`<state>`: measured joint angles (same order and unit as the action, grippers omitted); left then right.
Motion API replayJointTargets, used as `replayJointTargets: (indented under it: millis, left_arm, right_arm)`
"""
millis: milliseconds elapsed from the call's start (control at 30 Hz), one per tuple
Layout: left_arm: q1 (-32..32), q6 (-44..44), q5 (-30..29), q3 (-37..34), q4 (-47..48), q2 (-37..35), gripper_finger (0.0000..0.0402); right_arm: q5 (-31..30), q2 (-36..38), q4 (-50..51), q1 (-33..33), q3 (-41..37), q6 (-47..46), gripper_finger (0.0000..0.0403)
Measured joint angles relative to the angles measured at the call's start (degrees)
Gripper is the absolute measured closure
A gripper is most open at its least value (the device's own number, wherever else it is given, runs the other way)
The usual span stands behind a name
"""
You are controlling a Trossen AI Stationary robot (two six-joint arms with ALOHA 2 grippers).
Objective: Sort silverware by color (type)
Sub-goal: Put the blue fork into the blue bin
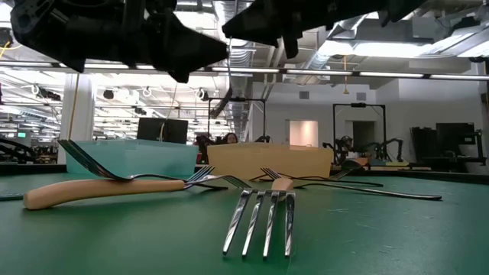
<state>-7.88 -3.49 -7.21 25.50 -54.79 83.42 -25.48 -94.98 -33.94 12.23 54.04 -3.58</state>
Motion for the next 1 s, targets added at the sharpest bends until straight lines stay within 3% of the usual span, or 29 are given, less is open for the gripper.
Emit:
replayJointTargets:
  millis: [200, 433, 633, 733, 1000]
  left_arm:
    - [-2.05, 0.05, -5.14, 0.28, 9.45, -3.72, 0.0247]
    - [-5.0, 4.11, -6.4, 3.32, 30.55, -15.4, 0.024]
    - [-7.04, 11.66, -9.9, 4.85, 49.58, -25.78, 0.0261]
    - [-8.01, 15.2, -10.07, 4.85, 56.99, -30.07, 0.0277]
    - [-9.96, 20.75, -10.16, 4.9, 67.75, -36.45, 0.0315]
  right_arm:
    - [-0.96, 0.0, 4.14, -0.46, 0.0, -2.79, 0.0362]
    - [-3.04, 0.02, 3.91, -1.03, 0.0, -3.5, 0.0362]
    - [-4.56, 0.05, 3.71, -4.49, 1.93, -3.46, 0.0362]
    - [-2.54, 0.07, 3.8, -6.54, 3.99, -0.85, 0.0362]
    - [3.0, -0.93, 1.08, -11.56, 9.08, 5.84, 0.0362]
